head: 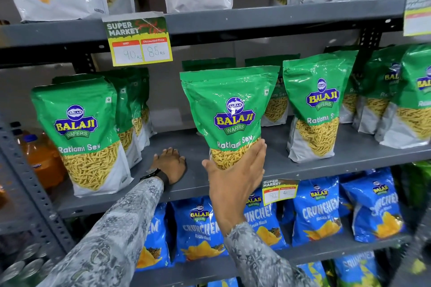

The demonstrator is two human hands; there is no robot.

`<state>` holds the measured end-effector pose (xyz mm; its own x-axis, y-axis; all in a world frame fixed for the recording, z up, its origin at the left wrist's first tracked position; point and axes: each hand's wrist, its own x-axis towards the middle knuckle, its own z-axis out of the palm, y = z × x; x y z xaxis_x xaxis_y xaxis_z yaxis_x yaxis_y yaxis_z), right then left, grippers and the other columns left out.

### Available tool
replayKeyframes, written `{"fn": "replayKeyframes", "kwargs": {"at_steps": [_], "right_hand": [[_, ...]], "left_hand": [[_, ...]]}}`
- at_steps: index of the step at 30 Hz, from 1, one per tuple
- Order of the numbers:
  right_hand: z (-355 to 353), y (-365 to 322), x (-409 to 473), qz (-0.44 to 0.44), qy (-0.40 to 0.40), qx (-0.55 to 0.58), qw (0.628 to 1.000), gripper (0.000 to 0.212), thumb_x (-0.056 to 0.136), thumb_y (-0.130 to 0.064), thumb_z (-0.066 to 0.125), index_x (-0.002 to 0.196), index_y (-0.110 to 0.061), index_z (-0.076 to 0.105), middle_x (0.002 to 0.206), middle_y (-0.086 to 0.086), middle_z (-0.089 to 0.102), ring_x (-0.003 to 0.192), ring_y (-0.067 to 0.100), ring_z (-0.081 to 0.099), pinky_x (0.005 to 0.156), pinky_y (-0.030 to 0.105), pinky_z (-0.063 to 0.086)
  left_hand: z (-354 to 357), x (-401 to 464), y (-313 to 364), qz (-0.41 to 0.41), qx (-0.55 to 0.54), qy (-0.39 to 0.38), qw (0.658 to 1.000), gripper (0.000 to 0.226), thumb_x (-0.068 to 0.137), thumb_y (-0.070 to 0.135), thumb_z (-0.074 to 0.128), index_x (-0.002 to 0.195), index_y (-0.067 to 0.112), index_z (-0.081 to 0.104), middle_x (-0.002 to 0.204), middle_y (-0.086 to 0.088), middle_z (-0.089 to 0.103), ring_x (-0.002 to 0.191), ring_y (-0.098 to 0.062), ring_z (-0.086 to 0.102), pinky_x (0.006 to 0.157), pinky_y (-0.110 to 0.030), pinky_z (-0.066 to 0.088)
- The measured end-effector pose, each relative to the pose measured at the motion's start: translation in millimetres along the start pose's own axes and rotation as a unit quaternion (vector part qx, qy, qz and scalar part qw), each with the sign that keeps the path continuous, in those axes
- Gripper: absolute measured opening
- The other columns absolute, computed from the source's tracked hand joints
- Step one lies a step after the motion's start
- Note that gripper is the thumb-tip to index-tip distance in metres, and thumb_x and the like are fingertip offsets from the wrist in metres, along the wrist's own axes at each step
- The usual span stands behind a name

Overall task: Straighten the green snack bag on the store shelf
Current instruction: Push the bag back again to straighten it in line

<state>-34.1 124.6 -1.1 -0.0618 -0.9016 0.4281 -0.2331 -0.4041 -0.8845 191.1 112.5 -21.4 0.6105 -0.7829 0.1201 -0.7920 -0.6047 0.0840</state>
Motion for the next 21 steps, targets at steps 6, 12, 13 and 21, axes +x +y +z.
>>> {"fn": "replayKeyframes", "kwargs": {"at_steps": [6, 12, 13, 21], "right_hand": [[-10.7, 18.2, -6.6, -0.013, -0.050, 0.053, 0.997, 0.154, 0.059, -0.059, 0.092, 0.160, -0.035, -0.021, 0.173, -0.007, -0.014, 0.161, 0.015, -0.011, 0.126, 0.048, -0.007], [-13.1, 27.6, -8.4, -0.037, -0.082, 0.078, 0.993, 0.140, 0.073, -0.046, 0.089, 0.160, -0.040, -0.020, 0.172, -0.013, -0.020, 0.158, 0.005, -0.019, 0.129, 0.040, -0.008], [-12.5, 28.2, -7.4, -0.037, -0.085, 0.077, 0.993, 0.137, 0.076, -0.045, 0.088, 0.160, -0.039, -0.019, 0.173, -0.013, -0.020, 0.157, 0.005, -0.020, 0.130, 0.041, -0.007], [1.0, 28.8, 0.8, -0.039, -0.070, 0.058, 0.995, 0.123, 0.085, -0.034, 0.084, 0.164, -0.030, -0.009, 0.175, -0.006, -0.003, 0.160, 0.010, -0.004, 0.131, 0.051, 0.014]], "left_hand": [[2.5, 2.9, -2.7, 0.000, -0.007, 0.003, 1.000, 0.054, 0.102, 0.037, 0.024, 0.142, 0.005, 0.043, 0.159, -0.015, 0.036, 0.149, -0.031, 0.029, 0.122, -0.055, 0.019], [3.4, 3.7, -3.9, 0.000, -0.014, 0.008, 1.000, 0.055, 0.101, 0.038, 0.024, 0.141, 0.006, 0.044, 0.158, -0.015, 0.037, 0.148, -0.031, 0.030, 0.122, -0.054, 0.019], [3.8, 3.8, -4.5, 0.000, -0.013, 0.008, 1.000, 0.056, 0.101, 0.038, 0.024, 0.142, 0.006, 0.043, 0.158, -0.015, 0.036, 0.149, -0.031, 0.030, 0.122, -0.054, 0.019], [2.7, 2.0, -4.5, 0.005, -0.011, 0.011, 1.000, 0.056, 0.100, 0.039, 0.023, 0.142, 0.007, 0.043, 0.155, -0.015, 0.039, 0.145, -0.031, 0.034, 0.121, -0.054, 0.021]]}}
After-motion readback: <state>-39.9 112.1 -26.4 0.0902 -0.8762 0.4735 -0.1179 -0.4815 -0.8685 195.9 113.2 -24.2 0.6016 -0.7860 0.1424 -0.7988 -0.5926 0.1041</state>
